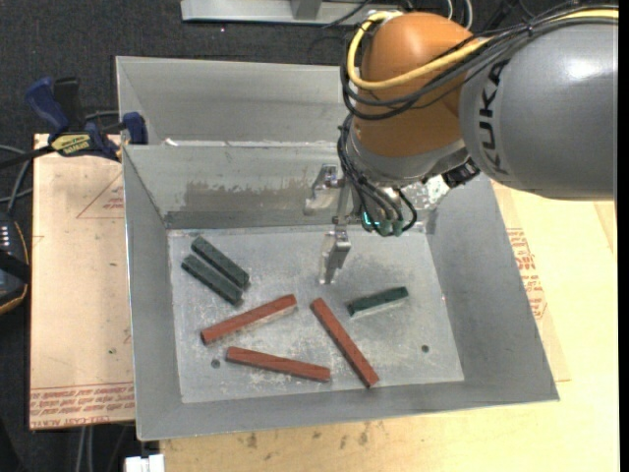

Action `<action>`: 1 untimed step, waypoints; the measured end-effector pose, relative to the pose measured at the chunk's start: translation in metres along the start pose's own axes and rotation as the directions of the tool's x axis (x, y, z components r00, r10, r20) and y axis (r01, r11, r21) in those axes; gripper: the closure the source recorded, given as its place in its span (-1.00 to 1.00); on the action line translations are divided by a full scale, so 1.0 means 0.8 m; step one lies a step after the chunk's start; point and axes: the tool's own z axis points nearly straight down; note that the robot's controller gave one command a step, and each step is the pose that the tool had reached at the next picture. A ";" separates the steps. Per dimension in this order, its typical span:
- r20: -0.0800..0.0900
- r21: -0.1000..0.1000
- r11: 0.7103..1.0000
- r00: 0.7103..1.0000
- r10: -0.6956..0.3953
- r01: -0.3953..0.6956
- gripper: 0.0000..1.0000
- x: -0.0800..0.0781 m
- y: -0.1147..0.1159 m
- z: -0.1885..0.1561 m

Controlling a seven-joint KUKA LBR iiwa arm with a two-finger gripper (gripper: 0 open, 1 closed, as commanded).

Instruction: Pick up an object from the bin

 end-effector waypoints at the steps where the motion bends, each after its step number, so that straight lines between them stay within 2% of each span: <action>1: 0.008 -0.001 1.000 1.000 0.002 -0.002 -1.00 -0.002 -0.001 -0.006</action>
Offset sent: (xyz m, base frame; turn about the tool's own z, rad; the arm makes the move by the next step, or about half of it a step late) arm -0.0887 0.0557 -0.0804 -0.1584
